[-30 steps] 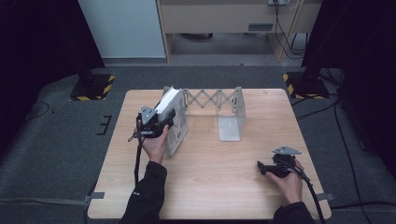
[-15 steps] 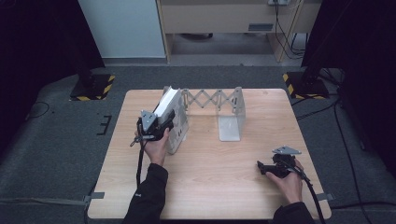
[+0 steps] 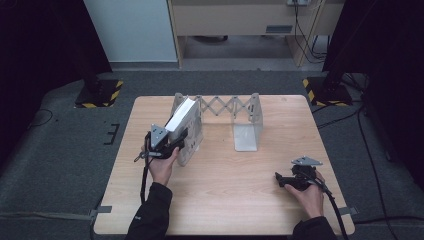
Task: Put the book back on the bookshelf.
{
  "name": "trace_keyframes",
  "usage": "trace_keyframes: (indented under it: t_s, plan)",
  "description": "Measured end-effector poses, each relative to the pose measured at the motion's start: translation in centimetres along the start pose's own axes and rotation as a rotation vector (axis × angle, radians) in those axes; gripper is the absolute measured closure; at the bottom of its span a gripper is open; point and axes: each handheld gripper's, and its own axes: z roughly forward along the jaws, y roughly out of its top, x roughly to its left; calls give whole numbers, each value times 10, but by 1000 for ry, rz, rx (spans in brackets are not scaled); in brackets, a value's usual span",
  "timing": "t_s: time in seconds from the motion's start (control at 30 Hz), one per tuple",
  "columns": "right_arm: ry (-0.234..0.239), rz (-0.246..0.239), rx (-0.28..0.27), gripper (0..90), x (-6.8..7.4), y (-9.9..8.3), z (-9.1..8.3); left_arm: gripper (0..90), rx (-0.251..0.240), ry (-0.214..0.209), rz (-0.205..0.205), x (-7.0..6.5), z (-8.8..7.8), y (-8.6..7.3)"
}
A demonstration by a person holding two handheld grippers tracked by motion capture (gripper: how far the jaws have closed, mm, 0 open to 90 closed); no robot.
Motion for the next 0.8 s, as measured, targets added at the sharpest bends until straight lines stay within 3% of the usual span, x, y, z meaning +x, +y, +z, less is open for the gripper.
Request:
trace_keyframes:
  t_s: [0.03, 0.13, 0.27, 0.33, 0.5, 0.63, 0.8]
  plan:
    - [-1, -1, 0, 67, 0, 0, 0, 471, 3, -12, -35, 2, -2, -5]
    - [0, 0, 0, 67, 0, 0, 0, 482, 8, -15, -55, 3, -2, -12]
    - [0, 0, 0, 67, 0, 0, 0, 502, -1, 2, -23, -1, -2, -13]
    - [-1, -4, -2, 67, 0, 0, 0, 513, -2, 35, 17, -6, -3, -13]
    - [0, -10, -3, 66, 0, 0, 1, 517, -21, 60, 41, -9, -4, -15]
    - [4, -10, 0, 65, 0, 1, 1, 517, -19, 75, 47, -8, -3, -14]
    - [6, -7, 2, 66, 1, 1, 1, 515, -36, 90, 9, -4, 2, -13]
